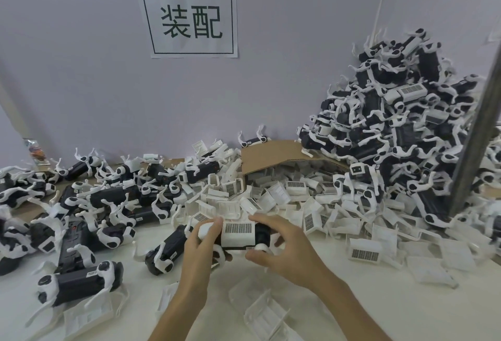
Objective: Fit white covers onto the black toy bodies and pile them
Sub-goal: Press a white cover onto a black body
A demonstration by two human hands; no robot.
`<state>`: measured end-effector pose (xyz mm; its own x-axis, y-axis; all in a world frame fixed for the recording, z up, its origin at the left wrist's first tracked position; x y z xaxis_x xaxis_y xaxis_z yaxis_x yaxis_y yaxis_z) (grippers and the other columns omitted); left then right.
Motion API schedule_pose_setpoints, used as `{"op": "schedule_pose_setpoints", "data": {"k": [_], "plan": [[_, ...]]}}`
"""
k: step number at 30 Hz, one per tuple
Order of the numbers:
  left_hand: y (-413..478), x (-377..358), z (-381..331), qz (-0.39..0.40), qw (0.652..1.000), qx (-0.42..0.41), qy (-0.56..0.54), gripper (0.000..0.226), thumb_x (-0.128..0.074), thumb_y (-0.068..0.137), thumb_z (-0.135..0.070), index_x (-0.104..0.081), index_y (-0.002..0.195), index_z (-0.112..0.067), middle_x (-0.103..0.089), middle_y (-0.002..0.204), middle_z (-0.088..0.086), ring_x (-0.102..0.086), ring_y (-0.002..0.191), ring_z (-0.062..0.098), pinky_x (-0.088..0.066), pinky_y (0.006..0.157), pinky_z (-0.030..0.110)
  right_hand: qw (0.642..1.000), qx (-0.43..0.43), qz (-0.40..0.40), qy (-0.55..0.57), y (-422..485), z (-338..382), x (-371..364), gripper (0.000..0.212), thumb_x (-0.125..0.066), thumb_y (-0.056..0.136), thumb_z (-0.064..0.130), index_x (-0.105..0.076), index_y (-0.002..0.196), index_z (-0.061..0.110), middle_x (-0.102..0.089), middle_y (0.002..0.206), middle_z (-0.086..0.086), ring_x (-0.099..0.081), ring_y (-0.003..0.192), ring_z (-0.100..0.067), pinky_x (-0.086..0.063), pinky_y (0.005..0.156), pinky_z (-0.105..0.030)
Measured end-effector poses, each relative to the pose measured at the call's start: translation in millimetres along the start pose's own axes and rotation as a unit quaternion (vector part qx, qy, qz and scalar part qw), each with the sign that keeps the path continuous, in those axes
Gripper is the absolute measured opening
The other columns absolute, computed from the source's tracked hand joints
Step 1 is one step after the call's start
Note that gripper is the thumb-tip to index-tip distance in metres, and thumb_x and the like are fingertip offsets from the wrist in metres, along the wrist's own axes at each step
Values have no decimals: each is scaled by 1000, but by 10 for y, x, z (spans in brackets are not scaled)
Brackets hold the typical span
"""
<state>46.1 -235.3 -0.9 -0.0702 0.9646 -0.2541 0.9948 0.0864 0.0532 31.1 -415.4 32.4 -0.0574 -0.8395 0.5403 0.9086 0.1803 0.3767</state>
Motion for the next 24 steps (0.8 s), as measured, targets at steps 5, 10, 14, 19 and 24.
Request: {"op": "schedule_pose_setpoints", "data": {"k": [5, 10, 14, 19, 24], "plan": [[-6, -127, -87, 54, 998, -25, -11, 34, -50, 101, -39, -63, 116, -13, -76, 93, 17, -57, 55, 22, -52, 72, 39, 992, -47, -47, 110, 21, -61, 116, 44, -58, 83, 74, -61, 121, 52, -62, 112, 23, -65, 88, -4, -50, 77, -17], [11, -91, -40, 33, 999, -23, -13, 24, -53, 101, -26, -62, 119, -12, -72, 95, 27, -58, 53, 22, -52, 65, 37, 970, -98, 78, 208, -22, -100, -53, 45, -69, 90, 44, -59, 132, 35, -65, 114, -8, -71, 89, -28, -51, 71, -38], [28, -11, -114, -9, 998, -38, -53, 26, -49, 103, -28, -59, 120, -12, -66, 90, 28, -63, 54, 26, -57, 59, 38, 956, -96, 83, 266, -25, -32, -118, 51, -71, 85, 30, -60, 135, 28, -61, 108, -15, -69, 85, -33, -56, 64, -33], [-29, 247, -296, -121, 984, -125, -40, 14, -43, 107, -18, -56, 102, -20, -63, 89, 17, -64, 54, 22, -55, 50, 30, 913, -209, 52, 347, -47, -193, -118, 52, -68, 85, 43, -65, 124, 9, -67, 81, -14, -67, 71, -30, -58, 62, -39], [-22, 530, -334, -213, 965, -149, -45, 19, -39, 106, -12, -55, 99, -19, -60, 88, 11, -56, 63, 22, -49, 45, 18, 899, -266, 175, 301, -206, -279, -114, 52, -62, 90, 50, -65, 117, 6, -67, 94, -18, -65, 67, -23, -58, 62, -34]]}}
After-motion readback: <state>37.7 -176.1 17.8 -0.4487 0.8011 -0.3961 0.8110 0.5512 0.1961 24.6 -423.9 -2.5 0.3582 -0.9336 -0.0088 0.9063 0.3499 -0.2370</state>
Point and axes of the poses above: each hand's wrist, its own y-axis towards the middle knuckle, its own x-axis out of the back of the hand, z = x × y, the point moved 10 cm from there along y, towards the middle knuckle
